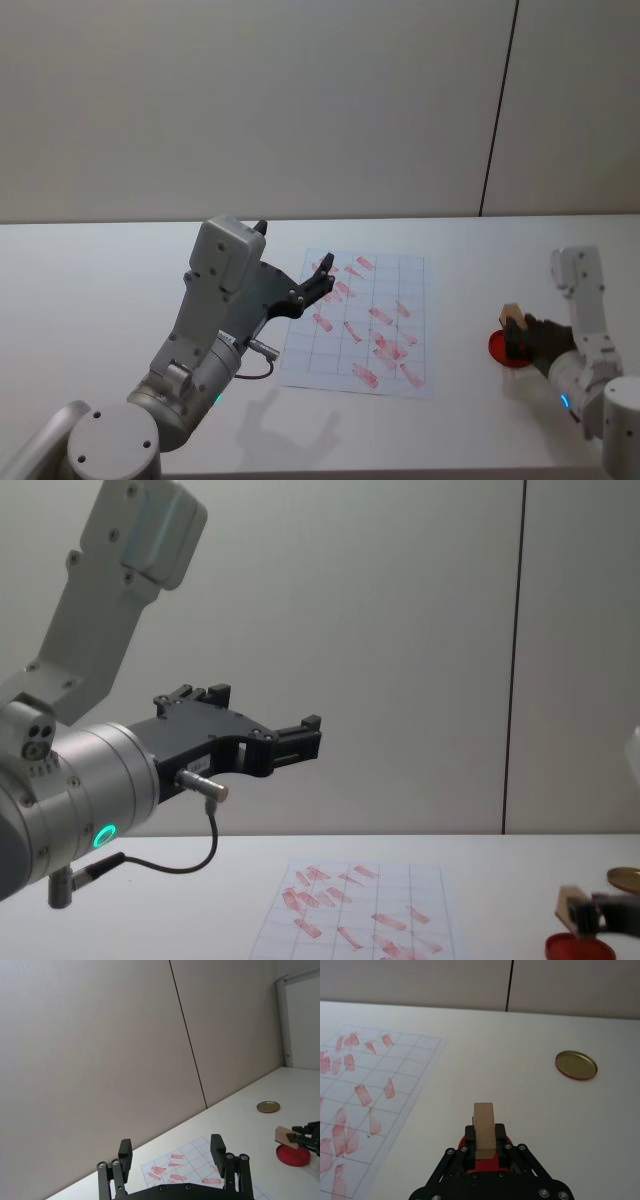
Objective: Use the one hand to pick up the stamp and affix it onto the A4 paper.
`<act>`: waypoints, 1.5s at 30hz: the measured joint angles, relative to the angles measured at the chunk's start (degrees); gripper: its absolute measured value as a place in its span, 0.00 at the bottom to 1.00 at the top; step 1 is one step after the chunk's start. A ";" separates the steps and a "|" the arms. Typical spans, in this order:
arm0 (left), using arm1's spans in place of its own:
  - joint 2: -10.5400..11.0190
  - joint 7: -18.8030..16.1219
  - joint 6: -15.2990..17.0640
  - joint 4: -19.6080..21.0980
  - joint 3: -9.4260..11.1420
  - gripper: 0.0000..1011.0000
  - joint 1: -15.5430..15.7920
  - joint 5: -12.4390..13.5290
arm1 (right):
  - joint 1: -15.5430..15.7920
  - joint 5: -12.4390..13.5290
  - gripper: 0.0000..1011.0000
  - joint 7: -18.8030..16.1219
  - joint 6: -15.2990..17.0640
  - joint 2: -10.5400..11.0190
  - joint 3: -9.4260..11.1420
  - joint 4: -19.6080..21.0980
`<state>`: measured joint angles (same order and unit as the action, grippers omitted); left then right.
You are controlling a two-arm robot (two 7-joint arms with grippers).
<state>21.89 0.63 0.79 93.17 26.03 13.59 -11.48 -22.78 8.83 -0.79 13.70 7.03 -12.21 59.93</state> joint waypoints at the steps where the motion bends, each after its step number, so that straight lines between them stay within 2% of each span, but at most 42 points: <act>1: 0.00 0.00 0.00 0.00 0.00 0.98 0.00 0.00 | 0.05 0.04 0.21 0.00 -0.08 0.00 0.03 0.34; 8: 0.00 0.00 0.00 0.00 0.00 0.98 0.00 0.00 | 0.47 0.54 0.21 -0.50 -1.24 0.00 0.08 4.25; 12: 0.00 0.00 0.00 0.00 0.00 0.98 0.00 0.00 | 0.46 0.55 0.21 -1.89 -1.57 -0.18 -0.21 6.60; 21: 0.00 0.00 0.00 0.00 0.00 0.98 0.00 0.00 | -0.85 -0.93 0.21 -5.61 -0.86 -1.29 -1.65 7.88; 27: 0.00 0.00 0.00 0.00 0.00 0.98 0.00 0.00 | -2.79 -2.98 0.21 -8.04 0.54 -2.77 -3.26 5.58; 30: 0.00 0.00 0.00 0.00 0.00 0.98 0.00 0.00 | -4.41 -4.33 0.21 -8.88 1.35 -3.94 -4.29 2.69; 33: 0.00 0.00 0.00 0.00 0.00 0.98 0.00 0.00 | -5.24 -5.06 0.21 -9.12 1.65 -4.49 -4.78 1.00; 37: 0.00 0.00 0.00 0.00 0.00 0.98 0.00 0.00 | -7.33 -6.42 0.21 -9.21 1.95 -5.85 -5.75 -3.49; 45: 0.00 0.00 0.00 0.00 0.00 0.98 0.00 0.00 | -10.04 -7.66 0.21 -8.56 1.96 -7.44 -6.60 -9.59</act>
<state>21.89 0.63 0.80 93.18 26.03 13.59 -11.48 -32.81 1.17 -9.34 15.66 -0.40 -18.81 50.35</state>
